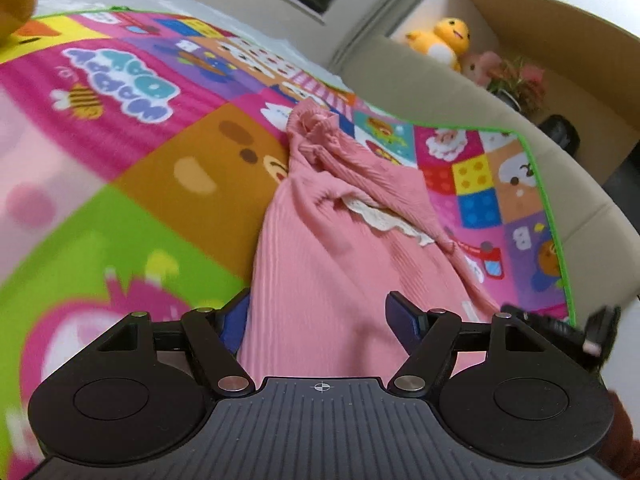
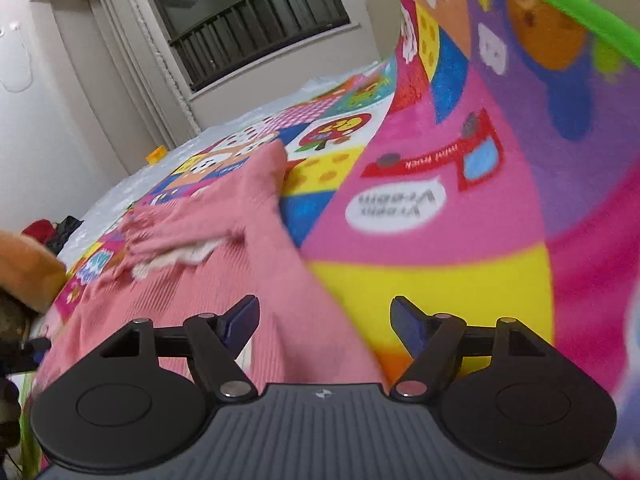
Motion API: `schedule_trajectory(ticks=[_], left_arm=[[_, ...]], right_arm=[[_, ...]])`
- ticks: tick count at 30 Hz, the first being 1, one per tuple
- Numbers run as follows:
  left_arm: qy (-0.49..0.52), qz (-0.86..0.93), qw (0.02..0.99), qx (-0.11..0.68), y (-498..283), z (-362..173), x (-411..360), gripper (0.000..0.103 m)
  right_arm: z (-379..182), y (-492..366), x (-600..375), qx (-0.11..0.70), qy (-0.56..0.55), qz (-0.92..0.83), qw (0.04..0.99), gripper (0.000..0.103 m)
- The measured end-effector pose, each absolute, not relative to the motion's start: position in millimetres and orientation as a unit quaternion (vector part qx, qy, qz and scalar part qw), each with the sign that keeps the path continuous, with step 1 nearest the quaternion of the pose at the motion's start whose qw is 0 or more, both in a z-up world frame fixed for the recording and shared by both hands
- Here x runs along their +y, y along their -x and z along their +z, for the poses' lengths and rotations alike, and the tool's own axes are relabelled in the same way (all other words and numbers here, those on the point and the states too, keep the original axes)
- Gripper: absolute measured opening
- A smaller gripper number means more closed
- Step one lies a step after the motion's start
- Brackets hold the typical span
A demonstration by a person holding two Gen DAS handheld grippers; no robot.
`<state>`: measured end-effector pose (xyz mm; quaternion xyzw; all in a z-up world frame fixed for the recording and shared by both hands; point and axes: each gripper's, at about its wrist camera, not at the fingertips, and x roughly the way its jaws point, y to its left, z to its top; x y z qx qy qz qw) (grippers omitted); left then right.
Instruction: Fold clothes
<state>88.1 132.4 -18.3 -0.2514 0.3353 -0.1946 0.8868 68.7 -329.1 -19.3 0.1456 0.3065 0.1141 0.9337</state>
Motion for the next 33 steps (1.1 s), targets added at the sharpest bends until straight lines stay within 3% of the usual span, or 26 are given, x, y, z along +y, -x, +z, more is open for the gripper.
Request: schedule_trajectory(ticks=[3,6,8,13,15,16,17,18,23,28,30,32,33], left_arm=[[0.217,-0.177,0.906,0.319,-66.5,-15.5,121.3,0.074],[0.158,-0.146,0.926,0.311,-49.3,-15.3,108.8,0.072],[0.127,-0.133,0.934,0.305,-40.4,-15.2,101.6,0.074],[0.068,-0.133,0.945,0.292,-20.4,-10.9,84.8,0.088],[0.045,-0.152,0.944,0.288,-11.8,-7.2,76.8,0.092],[0.031,-0.158,0.945,0.286,-7.4,-5.8,73.2,0.094],[0.014,-0.159,0.946,0.283,-3.6,-4.9,69.8,0.094],[-0.003,-0.16,0.947,0.279,0.2,-3.9,66.3,0.094],[-0.048,-0.145,0.951,0.268,-3.1,-9.9,53.2,0.095],[-0.099,-0.113,0.954,0.258,-23.7,-23.2,40.8,0.099],[-0.115,-0.093,0.958,0.246,-29.0,-23.6,41.5,0.099],[-0.125,-0.06,0.962,0.234,-32.0,-20.1,46.8,0.098],[-0.128,-0.043,0.965,0.227,-32.2,-17.6,51.1,0.098]], right_arm=[[-9.3,-35.7,-301.8,0.275,-0.053,0.132,0.951,0.073],[-1.7,-6.1,-267.2,0.247,0.049,0.178,0.951,0.085],[-4.2,5.9,-238.9,0.242,0.101,0.218,0.94,0.086],[-23.5,9.7,-168.8,0.243,0.182,0.288,0.908,0.085],[-31.0,7.3,-145.9,0.239,0.217,0.296,0.899,0.055],[-29.2,3.7,-140.3,0.243,0.215,0.303,0.896,0.027],[-21.6,-0.4,-139.0,0.242,0.201,0.304,0.899,0.009],[-10.1,-4.6,-141.0,0.235,0.183,0.299,0.906,0.008],[48.4,-18.0,-169.4,0.214,0.08,0.299,0.927,0.007],[53.2,-4.7,-187.6,0.227,0.065,0.316,0.919,0.008],[44.1,3.6,-191.4,0.228,0.09,0.304,0.921,0.014],[31.9,9.0,-193.0,0.235,0.12,0.286,0.921,0.032],[25.4,11.7,-196.5,0.24,0.132,0.278,0.921,0.035]])
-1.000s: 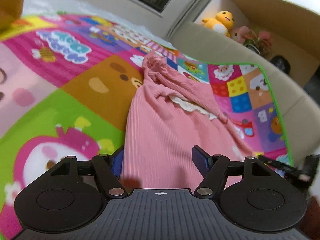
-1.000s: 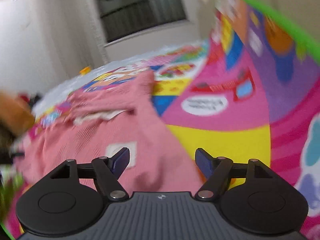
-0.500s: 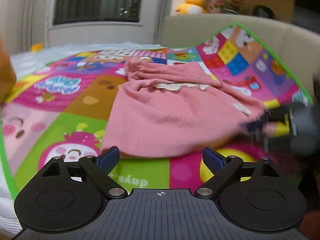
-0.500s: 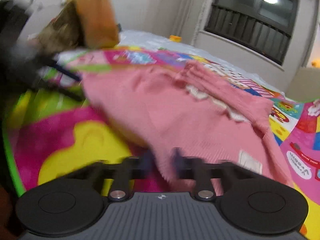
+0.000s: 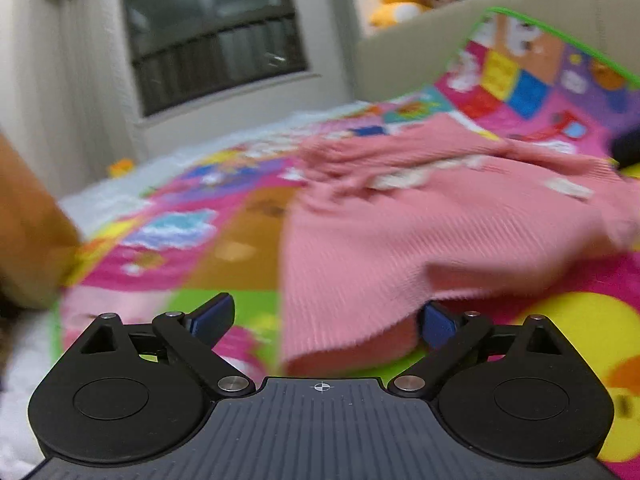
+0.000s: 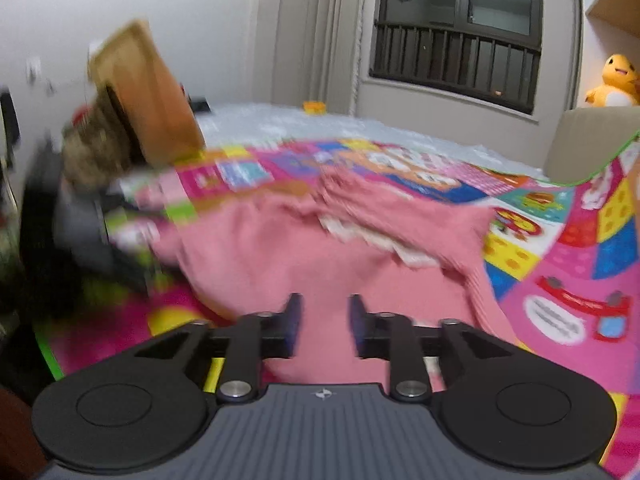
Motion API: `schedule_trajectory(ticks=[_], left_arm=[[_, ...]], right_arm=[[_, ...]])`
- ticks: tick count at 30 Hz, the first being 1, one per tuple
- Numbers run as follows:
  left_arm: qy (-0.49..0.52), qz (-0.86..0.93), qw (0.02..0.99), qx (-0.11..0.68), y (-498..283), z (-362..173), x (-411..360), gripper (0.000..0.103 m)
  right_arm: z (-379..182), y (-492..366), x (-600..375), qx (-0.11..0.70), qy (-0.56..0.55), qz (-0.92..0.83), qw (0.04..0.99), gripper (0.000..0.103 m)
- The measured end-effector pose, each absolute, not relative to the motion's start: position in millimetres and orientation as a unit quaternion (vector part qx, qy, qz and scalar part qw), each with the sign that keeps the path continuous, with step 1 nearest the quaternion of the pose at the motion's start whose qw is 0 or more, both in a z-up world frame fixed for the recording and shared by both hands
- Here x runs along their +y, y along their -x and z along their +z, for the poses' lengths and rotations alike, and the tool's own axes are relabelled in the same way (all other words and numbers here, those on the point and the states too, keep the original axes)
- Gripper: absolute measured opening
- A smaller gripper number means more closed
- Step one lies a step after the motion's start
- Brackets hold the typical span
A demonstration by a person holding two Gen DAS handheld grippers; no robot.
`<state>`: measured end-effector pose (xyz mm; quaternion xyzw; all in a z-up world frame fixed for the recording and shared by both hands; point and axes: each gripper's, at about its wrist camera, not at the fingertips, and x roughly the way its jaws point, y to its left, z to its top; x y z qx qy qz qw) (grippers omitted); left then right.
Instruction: Fold clothes
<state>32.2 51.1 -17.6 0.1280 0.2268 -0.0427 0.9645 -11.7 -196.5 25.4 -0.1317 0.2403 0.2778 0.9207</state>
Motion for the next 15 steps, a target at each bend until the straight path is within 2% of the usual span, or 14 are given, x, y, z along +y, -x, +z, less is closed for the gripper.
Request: schedule_trajectory(ticks=[6,8,10,12,15], left_arm=[[-0.072,0.005,0.976,0.207,-12.8,5.2,97.9,0.098],[-0.009,-0.037,0.974,0.222,-5.2,9.9,115.4,0.099],[0.091,-0.109,0.958,0.25,-6.6,7.6,133.3,0.099],[0.168,-0.129,0.94,0.268,-15.2,-0.8,140.4,0.1],[0.205,-0.089,0.933,0.28,-33.4,-15.1,134.3,0.1]], right_arm=[[9.8,7.2,-245.2,0.266,0.111,0.202,0.936,0.052],[8.2,1.2,-266.0,0.265,0.084,0.163,0.947,0.066],[6.1,-6.9,-286.9,0.261,0.048,0.124,0.956,0.073],[2.0,-13.9,-304.6,0.262,0.004,0.088,0.961,0.073],[-8.3,-19.5,-321.9,0.266,-0.062,0.056,0.96,0.073]])
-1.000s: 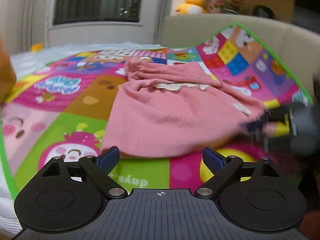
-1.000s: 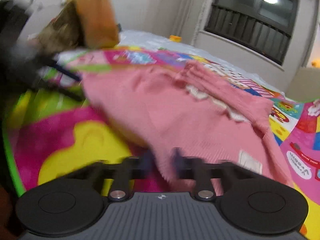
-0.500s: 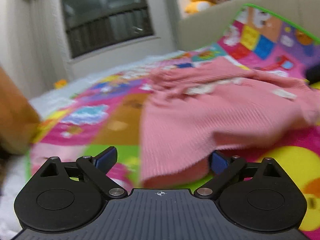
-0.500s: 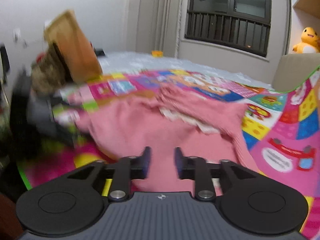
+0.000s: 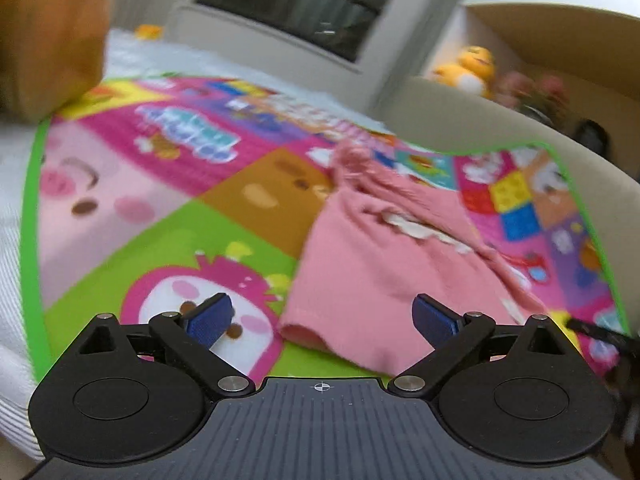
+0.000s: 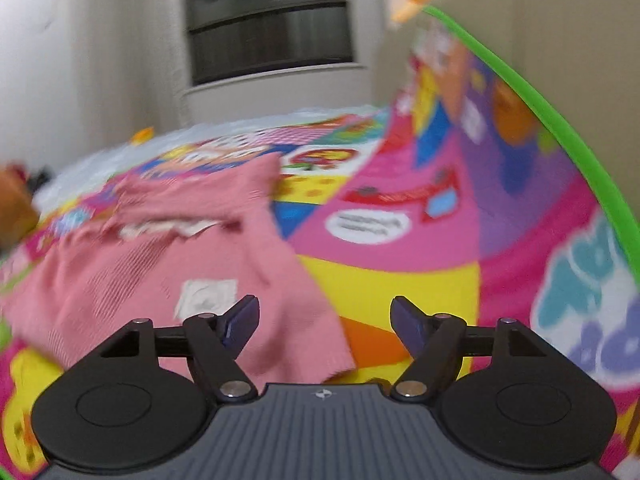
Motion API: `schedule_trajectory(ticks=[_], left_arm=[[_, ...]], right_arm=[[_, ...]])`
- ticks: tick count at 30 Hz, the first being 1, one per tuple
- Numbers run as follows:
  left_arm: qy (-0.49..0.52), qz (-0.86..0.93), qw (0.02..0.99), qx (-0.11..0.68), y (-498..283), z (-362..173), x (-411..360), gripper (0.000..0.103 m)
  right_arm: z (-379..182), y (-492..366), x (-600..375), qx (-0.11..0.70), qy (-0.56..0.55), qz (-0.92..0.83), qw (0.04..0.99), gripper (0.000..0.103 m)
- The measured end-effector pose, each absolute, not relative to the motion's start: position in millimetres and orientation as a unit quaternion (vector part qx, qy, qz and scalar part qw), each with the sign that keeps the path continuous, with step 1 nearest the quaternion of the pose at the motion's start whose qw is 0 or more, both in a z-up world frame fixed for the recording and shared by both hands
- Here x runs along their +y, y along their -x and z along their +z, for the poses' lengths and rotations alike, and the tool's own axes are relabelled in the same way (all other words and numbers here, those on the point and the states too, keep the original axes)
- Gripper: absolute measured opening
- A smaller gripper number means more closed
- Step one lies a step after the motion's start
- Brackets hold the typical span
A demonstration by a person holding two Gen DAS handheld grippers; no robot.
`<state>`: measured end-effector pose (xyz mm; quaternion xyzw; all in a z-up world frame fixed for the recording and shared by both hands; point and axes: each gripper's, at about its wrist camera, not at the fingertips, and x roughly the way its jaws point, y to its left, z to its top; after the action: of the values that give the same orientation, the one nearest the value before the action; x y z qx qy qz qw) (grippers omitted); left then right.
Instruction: Fold clothes
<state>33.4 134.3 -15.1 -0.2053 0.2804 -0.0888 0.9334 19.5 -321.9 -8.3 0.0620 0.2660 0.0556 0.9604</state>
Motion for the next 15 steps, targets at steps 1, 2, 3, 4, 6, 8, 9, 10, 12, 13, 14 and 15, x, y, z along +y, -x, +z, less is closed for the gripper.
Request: schedule_trajectory(ticks=[1,2,3,4,6,8,9,10,12,13,14,15], left_arm=[[0.217,-0.08,0.932,0.279,-37.7,-18.9,130.6,0.1],[0.221,-0.081,0.932,0.276,-40.4,-19.8,124.2,0.1],[0.224,-0.082,0.932,0.273,-43.0,-20.6,117.6,0.1],[0.227,-0.082,0.932,0.27,-45.5,-21.3,111.0,0.099],[0.22,-0.097,0.932,0.272,-52.5,-20.5,96.6,0.099],[0.202,-0.111,0.933,0.276,-61.7,-18.7,81.7,0.066],[0.185,-0.116,0.934,0.281,-70.3,-17.3,74.3,0.048],[0.154,-0.12,0.941,0.278,-73.6,-12.5,64.6,0.025],[0.091,-0.125,0.951,0.268,-79.4,-2.4,44.9,0.022],[0.029,-0.135,0.957,0.254,-73.8,5.6,29.1,0.02],[-0.038,-0.15,0.958,0.242,-64.0,9.6,11.2,0.02],[-0.106,-0.163,0.954,0.229,-54.0,13.3,-6.8,0.02]], right_arm=[[-12.5,-20.2,-325.4,0.267,-0.075,0.049,0.96,0.073],[-17.1,-20.0,-327.8,0.268,-0.081,0.045,0.959,0.074],[-20.9,-18.8,-329.1,0.27,-0.084,0.043,0.958,0.074],[-25.0,-18.0,-329.8,0.273,-0.088,0.043,0.957,0.076],[-31.8,-16.9,-331.5,0.275,-0.094,0.046,0.956,0.077],[-36.3,-16.1,-332.3,0.274,-0.097,0.049,0.956,0.079],[-36.4,-16.0,-331.5,0.273,-0.096,0.05,0.956,0.079],[-36.2,-16.0,-331.0,0.273,-0.094,0.051,0.956,0.08],[-36.2,-15.7,-330.4,0.273,-0.092,0.056,0.956,0.081],[-36.3,-15.2,-330.2,0.273,-0.091,0.059,0.956,0.081],[-36.5,-14.1,-330.3,0.273,-0.089,0.062,0.956,0.081],[-37.0,-12.7,-329.9,0.272,-0.086,0.065,0.956,0.082]])
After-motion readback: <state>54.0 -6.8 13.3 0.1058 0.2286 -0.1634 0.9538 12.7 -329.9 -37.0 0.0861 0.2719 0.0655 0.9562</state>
